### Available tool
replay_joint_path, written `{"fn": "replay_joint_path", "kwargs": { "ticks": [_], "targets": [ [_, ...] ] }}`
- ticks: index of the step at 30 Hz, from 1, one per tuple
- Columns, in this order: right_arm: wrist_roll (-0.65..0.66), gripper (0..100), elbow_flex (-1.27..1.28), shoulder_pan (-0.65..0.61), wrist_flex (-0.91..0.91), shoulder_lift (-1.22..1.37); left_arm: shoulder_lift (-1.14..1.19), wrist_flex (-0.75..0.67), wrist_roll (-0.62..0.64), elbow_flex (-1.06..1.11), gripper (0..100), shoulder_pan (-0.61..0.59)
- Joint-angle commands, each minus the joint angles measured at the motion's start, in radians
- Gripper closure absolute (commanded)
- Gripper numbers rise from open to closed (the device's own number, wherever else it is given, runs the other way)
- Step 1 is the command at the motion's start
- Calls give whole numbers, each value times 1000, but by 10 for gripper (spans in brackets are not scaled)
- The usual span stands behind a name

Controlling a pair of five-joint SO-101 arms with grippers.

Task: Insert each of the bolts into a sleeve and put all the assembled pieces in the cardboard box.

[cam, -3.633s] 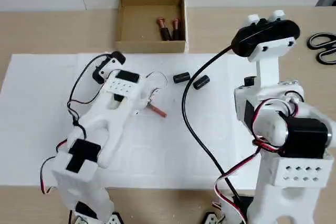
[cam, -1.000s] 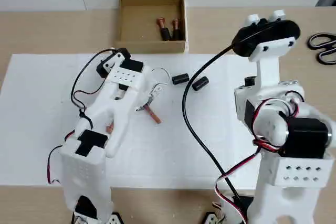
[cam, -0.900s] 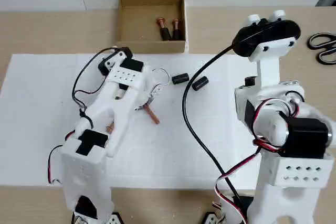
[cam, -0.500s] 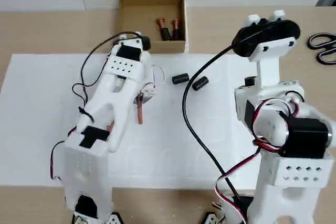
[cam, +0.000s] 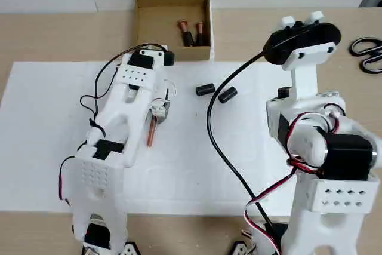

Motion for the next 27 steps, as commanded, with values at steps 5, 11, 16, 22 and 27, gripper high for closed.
{"fn": "replay_joint_path", "kwargs": {
  "ticks": [5,11,16,22,27],
  "targets": [
    [-8,995,0,1,-1,-24,54,-66,-3,-19,919,12],
    [-8,995,0,1,-1,-24,61,-58,0,-19,994,14],
    [-3,995,-5,-1,-5,-24,26,55,0,-110,994,15],
    [2,992,-29,-4,-38,-25,-97,175,-2,-257,994,31],
    [2,995,-57,-4,-28,-25,-261,173,0,-237,994,28]
  ]
}}
